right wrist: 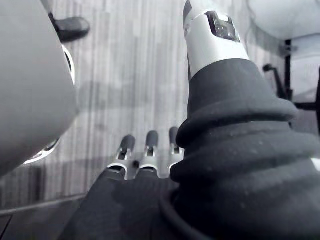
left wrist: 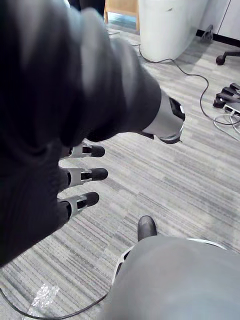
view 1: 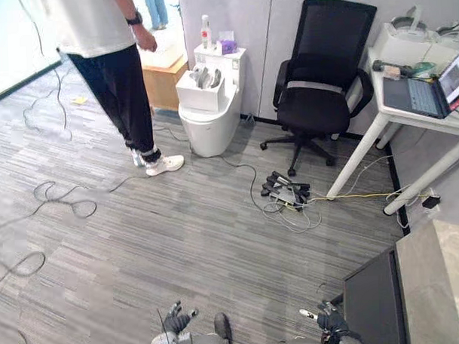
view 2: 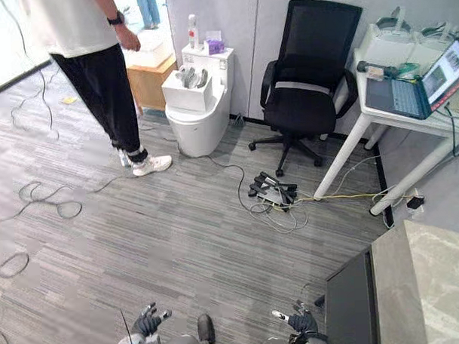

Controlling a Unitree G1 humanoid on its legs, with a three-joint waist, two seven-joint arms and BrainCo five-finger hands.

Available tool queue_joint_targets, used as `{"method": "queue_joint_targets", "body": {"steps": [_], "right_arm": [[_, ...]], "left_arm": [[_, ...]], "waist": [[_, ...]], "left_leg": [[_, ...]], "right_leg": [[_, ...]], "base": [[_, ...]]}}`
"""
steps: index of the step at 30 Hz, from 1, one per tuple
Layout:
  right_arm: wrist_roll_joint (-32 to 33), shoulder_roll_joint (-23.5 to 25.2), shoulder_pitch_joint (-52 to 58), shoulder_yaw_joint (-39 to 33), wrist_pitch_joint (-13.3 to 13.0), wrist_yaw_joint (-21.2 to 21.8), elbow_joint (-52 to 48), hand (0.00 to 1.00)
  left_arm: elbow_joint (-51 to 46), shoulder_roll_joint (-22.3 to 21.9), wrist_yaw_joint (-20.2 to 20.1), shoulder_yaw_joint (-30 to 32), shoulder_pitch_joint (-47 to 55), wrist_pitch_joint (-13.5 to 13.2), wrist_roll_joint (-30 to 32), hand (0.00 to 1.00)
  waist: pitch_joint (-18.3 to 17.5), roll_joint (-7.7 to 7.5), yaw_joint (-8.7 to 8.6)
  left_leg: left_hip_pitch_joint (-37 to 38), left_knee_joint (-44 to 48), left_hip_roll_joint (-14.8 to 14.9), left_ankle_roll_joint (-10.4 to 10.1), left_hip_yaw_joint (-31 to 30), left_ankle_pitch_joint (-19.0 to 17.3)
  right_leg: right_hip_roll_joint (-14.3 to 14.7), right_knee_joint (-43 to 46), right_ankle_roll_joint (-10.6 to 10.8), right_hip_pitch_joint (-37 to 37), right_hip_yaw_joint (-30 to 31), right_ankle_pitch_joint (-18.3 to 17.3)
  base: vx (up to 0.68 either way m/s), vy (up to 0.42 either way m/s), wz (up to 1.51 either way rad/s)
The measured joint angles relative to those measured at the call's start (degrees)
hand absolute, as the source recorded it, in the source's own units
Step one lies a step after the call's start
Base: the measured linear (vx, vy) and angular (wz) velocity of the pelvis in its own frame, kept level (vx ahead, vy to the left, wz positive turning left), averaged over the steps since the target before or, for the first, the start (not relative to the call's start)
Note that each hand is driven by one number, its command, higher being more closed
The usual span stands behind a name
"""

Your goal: Organize washtable

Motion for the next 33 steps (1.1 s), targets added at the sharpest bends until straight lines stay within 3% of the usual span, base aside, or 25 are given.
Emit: {"method": "queue_joint_targets", "body": {"steps": [2,3,4,6,8,9,10,11,12,13,14,15,16,17,18,19,20,21,24,26,28,30,33], "right_arm": [[-0.25,-0.28,-0.3,1.23,0.08,0.07,0.0,0.0],[-0.02,-0.29,-0.48,1.46,0.07,0.06,-0.25,0.0],[-0.04,-0.31,-0.76,1.45,0.07,0.06,-0.61,0.0],[-0.09,-1.31,-1.61,2.11,0.21,-0.07,-0.53,0.0],[-0.04,-2.39,-2.24,2.06,0.01,-0.13,-0.92,0.0],[-0.04,-2.8,-2.28,1.92,0.02,-0.38,-1.85,0.0],[-0.07,-2.43,-2.32,2.0,-0.01,-0.58,-1.73,0.0],[-0.11,-2.19,-2.48,1.96,0.12,-0.79,-1.69,0.0],[-0.13,-2.18,-2.44,1.94,0.24,-1.11,-2.36,0.0],[-0.12,-2.58,-2.37,2.05,0.28,-1.21,-2.95,0.0],[-0.13,-3.13,-3.3,1.87,0.14,-1.39,-3.62,0.0],[-0.11,-3.15,-3.77,1.96,0.17,-1.34,-3.51,0.0],[-0.12,-1.76,-4.16,2.07,-0.06,-1.22,-2.15,0.0],[-0.2,-1.06,-4.43,1.8,-0.15,-1.4,-1.72,0.0],[-0.16,-1.33,-4.87,1.75,0.13,-1.25,-1.77,0.0],[-0.15,-1.59,-5.03,1.59,0.19,-1.28,-1.69,0.0],[-0.17,-1.71,-4.97,0.21,0.24,-1.27,-1.59,0.0],[-0.17,-1.85,-4.78,0.01,0.24,-1.16,-1.65,0.0],[-0.27,-2.18,-4.63,0.85,0.34,-1.16,-1.66,0.0],[-0.88,-2.25,-4.63,1.0,0.32,-1.17,-1.66,0.0],[-1.43,-2.15,-4.66,0.95,0.34,-0.92,-1.44,0.0],[-1.39,-1.67,-4.65,0.83,0.25,-0.19,-1.3,0.0],[-1.52,-1.13,-4.18,0.86,0.33,0.05,-0.93,0.0]], "left_arm": [[-1.17,0.58,0.02,-0.33,-0.02,-0.03,-0.17,0.0],[-1.5,1.09,0.02,-0.89,-0.29,-0.09,-0.27,0.0],[-1.59,1.03,0.07,-0.83,-0.49,-0.11,-0.39,0.0],[-3.14,0.33,0.14,-0.75,-0.49,-0.16,-0.5,0.0],[-4.13,-0.74,0.25,-0.59,-0.6,-0.32,-0.62,0.0],[-4.32,-1.5,0.37,-0.4,-0.99,-0.1,-1.33,0.0],[-4.29,-0.96,0.35,0.14,-1.84,-0.1,-1.45,0.0],[-4.54,-0.63,0.34,0.77,-2.31,-0.21,-2.1,0.0],[-4.86,-1.11,0.34,1.86,-2.07,-0.23,-2.53,0.0],[-4.81,-1.65,0.43,2.16,-1.57,-0.25,-2.55,0.0],[-5.0,-1.76,0.34,2.09,-1.52,-0.43,-2.52,0.0],[-4.55,-1.62,0.33,1.39,-2.41,-0.4,-2.45,0.0],[-3.02,-0.92,0.08,0.73,-5.08,-0.13,-2.28,0.0],[-2.68,-0.77,0.08,0.14,-5.17,-0.01,-2.3,0.0],[-2.55,-0.83,0.04,-0.42,-4.87,-0.28,-2.32,0.0],[-2.47,-1.16,0.08,-0.83,-4.95,-0.24,-2.32,0.0],[-2.35,-1.41,0.02,-2.18,-5.18,0.04,-2.32,0.0],[-2.32,-1.1,0.03,-2.7,-4.9,0.01,-2.3,0.0],[-1.72,-0.43,0.05,-3.1,-4.27,-0.1,-2.12,0.0],[-0.34,-0.02,0.02,-3.31,-4.16,-0.11,-1.26,0.0],[1.15,0.61,-0.01,-3.28,-3.97,-0.11,-0.89,0.0],[1.48,0.77,-0.04,-2.41,-3.74,-0.08,-0.53,0.0],[1.46,0.35,-0.26,-0.16,-3.54,-0.09,-0.17,0.0]], "waist": [[0.0,-0.8,0.19],[0.29,-1.33,-0.11],[0.63,-1.06,-0.4],[1.9,-0.3,0.41],[3.46,1.57,0.44],[4.13,2.52,0.19],[4.89,0.8,0.35],[5.13,0.49,0.99],[5.39,0.5,1.05],[5.31,1.07,0.8],[6.29,2.43,0.43],[6.3,3.0,-0.25],[5.92,0.59,-2.13],[5.89,0.53,-1.39],[6.12,0.62,-1.47],[6.35,1.08,-2.12],[6.49,0.79,-2.85],[6.58,1.06,-2.79],[6.62,1.24,-2.66],[6.64,1.34,-2.95],[6.57,1.2,-2.78],[6.59,1.1,-2.8],[6.24,-0.14,-2.45]], "left_leg": [[-2.99,1.62,-1.71,0.17,-2.05,-0.12],[-6.22,3.93,-2.93,0.44,-3.77,-0.3],[-8.09,5.3,-3.71,0.47,-5.45,-0.32],[-10.07,6.44,-4.83,0.12,-8.18,-0.06],[-12.45,7.7,-5.73,0.13,-10.78,-0.48],[-13.64,7.55,-5.86,-0.65,-9.74,-4.32],[-15.76,11.48,-5.72,0.22,-4.69,-7.59],[-17.49,17.92,-4.72,1.6,-2.17,-8.34],[-18.98,31.43,-0.19,3.68,2.34,-9.8],[-18.71,35.27,2.61,2.73,2.88,-12.26],[-19.54,37.8,3.22,2.82,3.73,-12.93],[-19.37,34.35,1.84,2.47,0.86,-12.75],[-16.75,31.57,-0.65,2.65,-2.25,-15.86],[-15.02,36.1,2.33,0.74,-0.27,-20.52],[-11.65,31.98,4.3,-1.61,0.05,-21.83],[-9.52,28.16,3.23,-2.1,-0.51,-21.92],[-7.66,22.82,0.69,1.58,-1.35,-18.98],[-7.01,21.07,-0.14,1.43,-2.15,-17.78],[-5.19,19.54,-1.97,2.28,-3.48,-16.89],[-5.04,19.71,-2.81,2.56,-4.68,-16.72],[-5.22,19.6,-3.63,3.09,-6.51,-15.79],[-5.67,19.71,-3.94,2.87,-8.41,-15.2],[-4.89,19.04,-4.22,1.88,-10.51,-14.52]], "right_leg": [[-0.79,5.27,0.75,-4.34,3.33,-1.27],[-0.22,9.2,-0.41,-7.83,8.66,-2.53],[0.12,10.42,-1.04,-9.38,10.22,-2.88],[-0.01,10.51,-1.09,-9.4,7.82,-2.97],[-0.69,10.39,-1.0,-9.23,3.42,-2.9],[-0.76,8.5,-1.74,-8.71,0.9,-2.1],[-3.15,5.94,-2.34,-8.68,-1.33,0.49],[-4.36,6.41,-2.0,-8.63,-2.8,0.75],[-5.8,10.02,-1.81,-9.21,-5.46,0.25],[-5.34,12.52,-1.72,-9.48,-6.28,-0.3],[-4.73,16.98,-2.31,-10.75,-5.6,-2.61],[-1.91,14.68,-2.95,-11.59,-4.31,-3.46],[-0.36,4.17,-5.58,-11.19,-5.76,3.64],[-0.87,4.59,-5.43,-11.25,-7.84,5.05],[-1.78,6.61,-5.42,-11.74,-9.68,5.07],[-2.47,7.75,-5.14,-11.98,-10.95,4.91],[-4.81,10.85,-3.66,-13.39,-13.58,3.69],[-5.39,10.33,-2.67,-13.62,-13.63,3.16],[-5.64,6.62,-2.92,-13.19,-13.14,3.62],[-5.38,6.43,-2.78,-12.93,-10.85,6.11],[-2.68,8.5,-2.67,-13.7,1.29,6.36],[-2.43,9.17,-1.9,-13.65,5.49,5.81],[-2.74,9.61,-1.69,-12.15,4.99,3.8]], "base": [[0.03,0.089,0.4],[0.05,0.059,0.81],[0.07,0.02,0.88],[0.05,0.002,1.05],[0.01,0.006,1.33],[-0.01,0.059,1.59],[-0.01,0.077,1.51],[0.04,0.074,1.25],[0.05,0.02,0.76],[0.0,0.027,0.85],[-0.09,0.027,0.87],[-0.17,0.007,1.71],[-0.14,-0.019,1.68],[-0.1,-0.006,1.49],[-0.03,0.041,0.74],[-0.04,0.108,0.9],[-0.1,0.151,0.85],[-0.15,0.175,0.8],[-0.11,0.114,0.33],[-0.09,0.059,0.33],[-0.05,-0.028,0.43],[-0.02,-0.053,0.54],[-0.06,-0.11,0.42]]}}
